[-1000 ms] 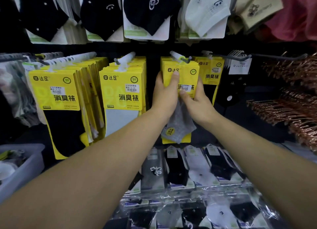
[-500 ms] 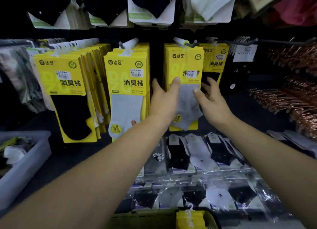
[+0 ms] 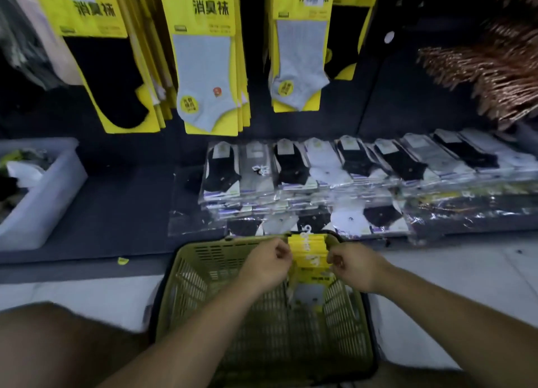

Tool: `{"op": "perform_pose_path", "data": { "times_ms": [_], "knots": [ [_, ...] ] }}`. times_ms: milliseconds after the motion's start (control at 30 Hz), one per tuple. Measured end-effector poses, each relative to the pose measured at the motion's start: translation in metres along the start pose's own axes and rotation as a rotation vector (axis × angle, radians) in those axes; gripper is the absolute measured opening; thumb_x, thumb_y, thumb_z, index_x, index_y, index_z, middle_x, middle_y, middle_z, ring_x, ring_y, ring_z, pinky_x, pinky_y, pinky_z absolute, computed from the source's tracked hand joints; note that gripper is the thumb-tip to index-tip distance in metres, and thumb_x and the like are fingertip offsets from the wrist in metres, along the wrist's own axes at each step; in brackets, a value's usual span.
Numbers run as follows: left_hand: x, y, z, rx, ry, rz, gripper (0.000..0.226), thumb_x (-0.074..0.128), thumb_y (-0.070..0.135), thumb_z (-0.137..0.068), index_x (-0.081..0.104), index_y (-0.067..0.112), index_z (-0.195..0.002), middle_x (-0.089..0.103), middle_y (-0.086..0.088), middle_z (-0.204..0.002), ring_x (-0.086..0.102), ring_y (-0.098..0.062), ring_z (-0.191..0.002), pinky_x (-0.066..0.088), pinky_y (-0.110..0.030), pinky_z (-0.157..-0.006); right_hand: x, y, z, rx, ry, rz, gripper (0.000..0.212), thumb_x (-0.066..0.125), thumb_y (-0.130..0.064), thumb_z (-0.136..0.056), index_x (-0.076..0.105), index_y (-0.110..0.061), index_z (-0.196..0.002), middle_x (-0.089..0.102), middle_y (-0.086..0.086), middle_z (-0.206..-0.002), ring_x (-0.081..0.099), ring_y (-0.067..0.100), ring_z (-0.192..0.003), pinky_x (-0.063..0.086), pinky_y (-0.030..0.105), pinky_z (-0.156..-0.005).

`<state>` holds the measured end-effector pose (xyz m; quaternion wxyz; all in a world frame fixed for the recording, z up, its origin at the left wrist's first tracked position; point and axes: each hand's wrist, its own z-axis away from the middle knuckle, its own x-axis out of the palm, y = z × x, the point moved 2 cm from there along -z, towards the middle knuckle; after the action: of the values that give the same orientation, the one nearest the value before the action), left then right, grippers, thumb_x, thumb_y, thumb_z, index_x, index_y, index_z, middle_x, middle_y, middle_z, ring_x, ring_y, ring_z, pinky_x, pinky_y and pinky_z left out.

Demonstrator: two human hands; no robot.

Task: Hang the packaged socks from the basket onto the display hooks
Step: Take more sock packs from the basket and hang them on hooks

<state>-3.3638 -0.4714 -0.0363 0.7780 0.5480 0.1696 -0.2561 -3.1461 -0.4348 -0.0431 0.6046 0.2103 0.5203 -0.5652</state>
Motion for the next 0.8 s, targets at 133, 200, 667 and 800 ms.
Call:
{"op": "perform_pose_path", "data": {
  "times_ms": [133, 200, 667, 800],
  "knots": [
    [0.028, -0.033, 0.001, -0.044, -0.082, -0.082, 0.017, 0.064, 0.02, -0.102, 0.072, 0.012, -0.115, 0.077, -0.008, -0.111, 0.071, -0.025, -0.107, 0.049, -0.029, -0.083, 0.034, 0.01, 0.0, 0.092, 0.138, -0.011, 0.033, 0.063, -0.038, -0.094, 0.064, -0.02, -0.121, 0.059, 0.005, -0.118, 0.058, 0.027, -0.109, 0.05, 0.034, -0.082],
    [0.038, -0.046, -0.001, -0.054, -0.07, -0.089, 0.019, 0.062, 0.02, -0.102, 0.072, 0.014, -0.117, 0.077, -0.007, -0.113, 0.071, -0.026, -0.107, 0.05, -0.03, -0.084, 0.045, 0.011, -0.003, 0.125, 0.198, 0.015, 0.033, 0.063, -0.039, -0.094, 0.064, -0.021, -0.121, 0.056, 0.005, -0.12, 0.056, 0.027, -0.112, 0.052, 0.035, -0.082],
    [0.073, -0.082, -0.015, -0.034, 0.013, 0.182, 0.028, 0.072, 0.014, -0.099, 0.064, 0.016, -0.126, 0.068, 0.007, -0.105, 0.068, -0.019, -0.105, 0.056, -0.036, -0.097, 0.053, 0.019, 0.006, 0.021, 0.232, -0.135, 0.021, 0.072, -0.027, -0.09, 0.072, -0.014, -0.108, 0.06, 0.004, -0.102, 0.058, 0.021, -0.092, 0.05, 0.036, -0.079],
    [0.072, -0.075, -0.006, 0.018, -0.024, 0.293, 0.041, 0.08, 0.013, -0.093, 0.062, 0.032, -0.124, 0.07, 0.008, -0.117, 0.067, -0.01, -0.112, 0.053, -0.029, -0.1, 0.035, 0.007, 0.017, -0.067, 0.204, -0.241, 0.009, 0.071, -0.022, -0.091, 0.071, -0.018, -0.099, 0.056, -0.003, -0.093, 0.055, 0.014, -0.083, 0.043, 0.027, -0.073]
  ]
}}
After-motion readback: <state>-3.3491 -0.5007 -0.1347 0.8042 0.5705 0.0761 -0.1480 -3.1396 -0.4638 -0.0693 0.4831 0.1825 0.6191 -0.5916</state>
